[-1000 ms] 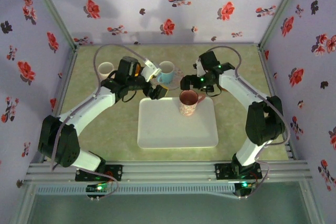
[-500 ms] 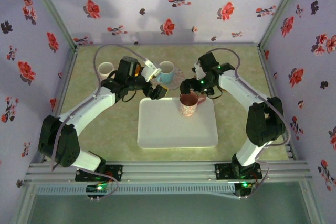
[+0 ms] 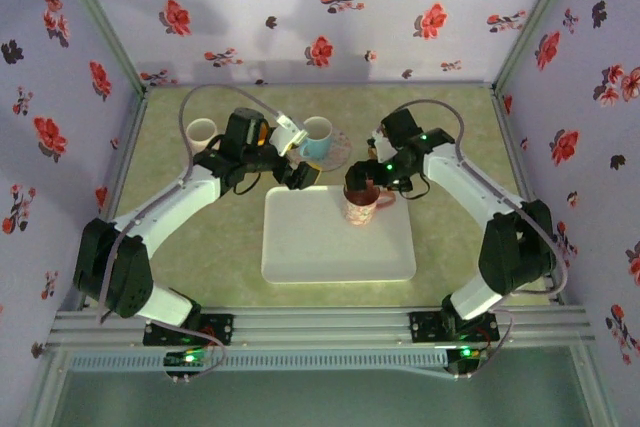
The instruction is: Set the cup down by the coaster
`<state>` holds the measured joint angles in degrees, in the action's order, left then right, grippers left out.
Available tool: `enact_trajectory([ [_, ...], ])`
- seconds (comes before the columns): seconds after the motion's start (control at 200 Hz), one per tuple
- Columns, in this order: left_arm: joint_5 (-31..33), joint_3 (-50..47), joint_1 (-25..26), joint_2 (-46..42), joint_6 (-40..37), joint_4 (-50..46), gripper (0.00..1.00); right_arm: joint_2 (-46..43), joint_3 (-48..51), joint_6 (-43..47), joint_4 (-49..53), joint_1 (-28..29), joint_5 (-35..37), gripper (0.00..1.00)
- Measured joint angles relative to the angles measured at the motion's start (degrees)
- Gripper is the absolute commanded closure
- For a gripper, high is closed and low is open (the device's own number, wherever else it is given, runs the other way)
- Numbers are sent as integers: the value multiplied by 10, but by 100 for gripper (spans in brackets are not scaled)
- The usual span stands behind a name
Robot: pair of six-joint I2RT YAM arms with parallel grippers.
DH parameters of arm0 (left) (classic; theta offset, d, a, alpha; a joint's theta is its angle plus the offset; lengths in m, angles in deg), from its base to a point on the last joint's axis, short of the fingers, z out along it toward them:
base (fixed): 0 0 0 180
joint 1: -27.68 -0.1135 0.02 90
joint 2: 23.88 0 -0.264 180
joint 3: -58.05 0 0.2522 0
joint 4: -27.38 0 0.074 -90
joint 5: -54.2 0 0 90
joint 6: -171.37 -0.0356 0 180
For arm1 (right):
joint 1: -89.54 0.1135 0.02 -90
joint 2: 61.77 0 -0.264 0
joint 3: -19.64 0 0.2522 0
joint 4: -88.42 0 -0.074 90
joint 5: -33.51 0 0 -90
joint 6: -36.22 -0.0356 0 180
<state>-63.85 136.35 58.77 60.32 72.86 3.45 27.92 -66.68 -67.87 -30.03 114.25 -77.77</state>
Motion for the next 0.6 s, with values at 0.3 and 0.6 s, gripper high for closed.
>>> enact_trajectory([
  [0.3,0,-7,2,0,0,7,0,-33,25,6,12,9,-9,0],
  [0.6,0,-11,2,0,0,10,0,-64,55,5,21,20,-12,0],
])
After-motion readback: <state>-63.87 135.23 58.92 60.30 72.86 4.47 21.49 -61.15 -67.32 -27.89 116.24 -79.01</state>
